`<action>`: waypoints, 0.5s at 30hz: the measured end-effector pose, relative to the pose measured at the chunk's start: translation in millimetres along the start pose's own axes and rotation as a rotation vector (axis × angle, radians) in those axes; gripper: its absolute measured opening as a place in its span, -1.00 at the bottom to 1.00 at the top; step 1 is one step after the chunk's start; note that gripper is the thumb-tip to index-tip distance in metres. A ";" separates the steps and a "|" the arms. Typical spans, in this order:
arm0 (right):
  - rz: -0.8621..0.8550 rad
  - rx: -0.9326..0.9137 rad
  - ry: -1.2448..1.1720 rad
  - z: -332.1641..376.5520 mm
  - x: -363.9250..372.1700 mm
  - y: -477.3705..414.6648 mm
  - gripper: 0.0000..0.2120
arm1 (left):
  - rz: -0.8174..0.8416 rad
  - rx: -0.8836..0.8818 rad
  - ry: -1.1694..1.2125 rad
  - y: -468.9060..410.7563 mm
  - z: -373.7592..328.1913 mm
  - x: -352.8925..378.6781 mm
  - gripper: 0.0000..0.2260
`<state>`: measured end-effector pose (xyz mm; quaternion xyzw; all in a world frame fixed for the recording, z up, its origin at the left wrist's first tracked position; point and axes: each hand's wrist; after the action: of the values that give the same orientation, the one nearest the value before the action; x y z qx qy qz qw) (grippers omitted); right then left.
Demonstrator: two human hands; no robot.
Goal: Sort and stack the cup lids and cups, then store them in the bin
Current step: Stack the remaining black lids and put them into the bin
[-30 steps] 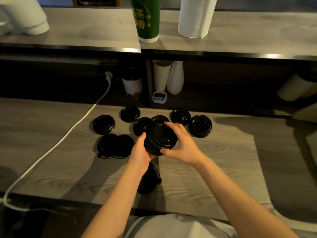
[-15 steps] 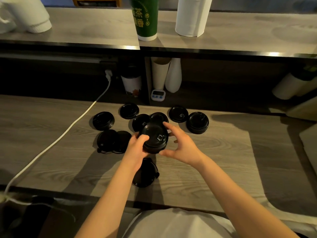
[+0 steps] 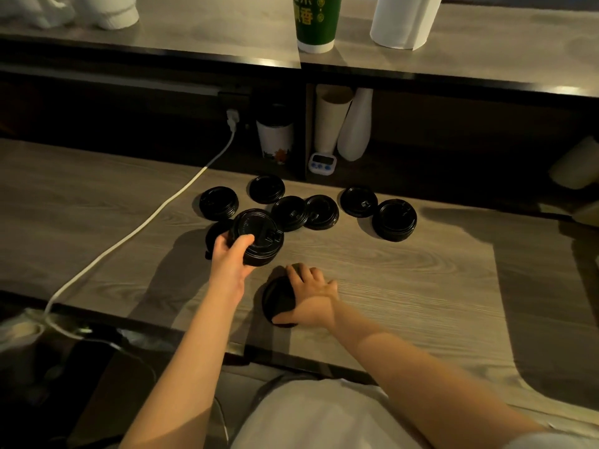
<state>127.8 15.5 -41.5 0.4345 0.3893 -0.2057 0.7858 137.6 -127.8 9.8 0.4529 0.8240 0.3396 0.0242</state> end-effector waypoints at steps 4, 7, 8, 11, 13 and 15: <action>-0.065 -0.044 0.024 0.4 3.0 1.1 -0.12 | -0.008 -0.003 0.007 0.4 2.7 -3.2 -0.66; -0.180 -0.148 -0.186 -6.4 10.0 10.4 -0.17 | -0.015 0.003 0.018 1.2 3.5 -2.7 -0.68; -0.211 -0.153 -0.294 -8.2 13.1 13.9 -0.21 | -0.017 0.005 0.022 1.9 3.4 -1.6 -0.69; -0.318 -0.076 -0.717 -16.7 14.2 21.3 -0.46 | -0.005 -0.006 0.019 3.5 4.7 4.5 -0.70; -0.386 -0.005 -0.996 -28.6 6.3 28.2 -0.61 | 0.023 -0.019 0.010 4.9 7.5 12.6 -0.71; -0.444 0.041 -1.253 -44.2 -5.2 40.0 -0.64 | 0.058 -0.039 -0.001 7.3 12.1 24.5 -0.72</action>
<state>131.9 74.1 -30.6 0.1571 -0.0649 -0.5839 0.7939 132.6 -100.0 11.3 0.4763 0.8037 0.3558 0.0233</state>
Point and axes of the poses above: each hand's wrist, its own y-axis away from the middle knuckle, its own x-axis out of the palm, z = x × y, and after that the axes turned 7 degrees about -x, right-handed
